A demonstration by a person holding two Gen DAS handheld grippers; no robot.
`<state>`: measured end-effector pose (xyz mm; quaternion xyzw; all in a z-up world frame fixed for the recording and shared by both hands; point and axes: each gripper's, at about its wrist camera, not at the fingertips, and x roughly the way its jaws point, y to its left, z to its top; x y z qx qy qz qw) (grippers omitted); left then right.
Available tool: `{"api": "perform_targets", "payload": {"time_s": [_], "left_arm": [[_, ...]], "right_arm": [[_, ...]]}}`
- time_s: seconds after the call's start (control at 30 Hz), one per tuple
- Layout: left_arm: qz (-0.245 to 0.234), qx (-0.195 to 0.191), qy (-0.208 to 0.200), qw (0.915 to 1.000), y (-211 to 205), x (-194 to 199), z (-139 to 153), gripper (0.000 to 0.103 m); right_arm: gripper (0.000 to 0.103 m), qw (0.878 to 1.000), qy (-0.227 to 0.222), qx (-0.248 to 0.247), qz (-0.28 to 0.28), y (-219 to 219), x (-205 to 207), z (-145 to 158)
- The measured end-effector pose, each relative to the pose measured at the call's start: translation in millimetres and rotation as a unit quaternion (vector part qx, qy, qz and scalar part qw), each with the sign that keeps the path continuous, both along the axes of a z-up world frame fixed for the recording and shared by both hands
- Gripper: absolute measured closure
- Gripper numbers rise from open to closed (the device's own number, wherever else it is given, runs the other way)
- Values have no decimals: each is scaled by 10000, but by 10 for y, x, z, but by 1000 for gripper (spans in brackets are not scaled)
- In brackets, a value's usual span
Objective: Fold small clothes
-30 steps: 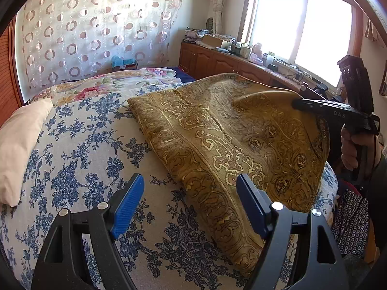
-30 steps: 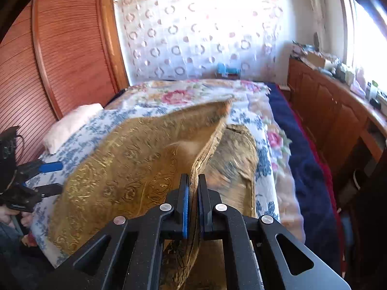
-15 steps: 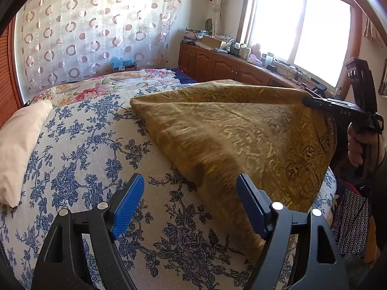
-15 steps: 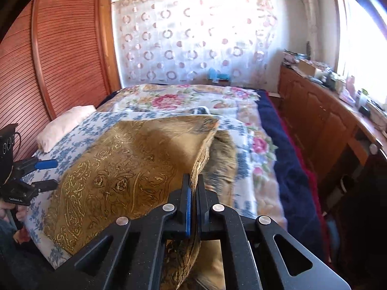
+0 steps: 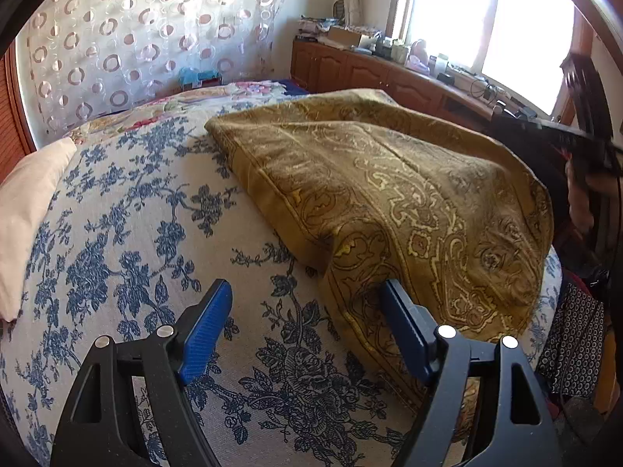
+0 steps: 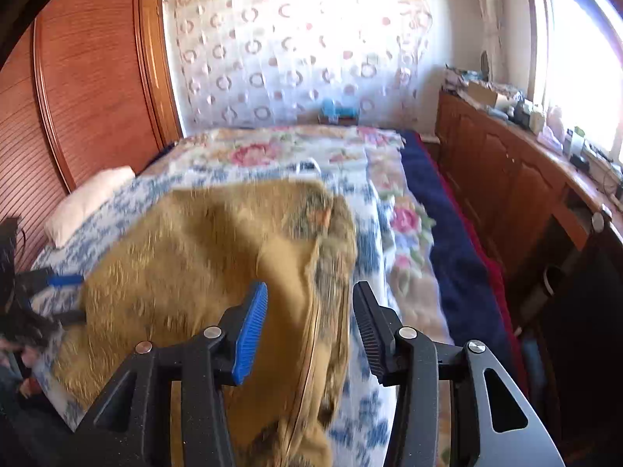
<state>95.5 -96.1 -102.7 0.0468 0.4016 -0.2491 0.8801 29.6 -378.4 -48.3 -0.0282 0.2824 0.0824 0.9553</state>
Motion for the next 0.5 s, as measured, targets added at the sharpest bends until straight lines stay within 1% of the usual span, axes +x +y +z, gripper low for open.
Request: {"api": "perform_targets", "payload": {"time_s": [0.07,0.17,0.23,0.33,0.4,0.5], "left_arm": [[-9,43,66,10000,-11,5,-34,24],[-32,65,105,9999,-16,-2,-53,24],[-41,66,151,9999,-15,0,-69,24],[-41,130,124,9998,-38,-25,-76,23],[-67,227,98,9997,-72,-41,-83,21],[-71,345,67,9994,-105,-51,-83,20]], "right_arm": [[55,9999,-21,-136,47,60,129,43],[55,9995,130,-252,141,173,483,55],[55,9992,308,-195,151,198,769,24],[55,9980,622,-78,14,188,1234,-60],[55,9958,893,148,-100,143,1511,-151],[55,9939,1021,401,-145,107,1744,-195]]}}
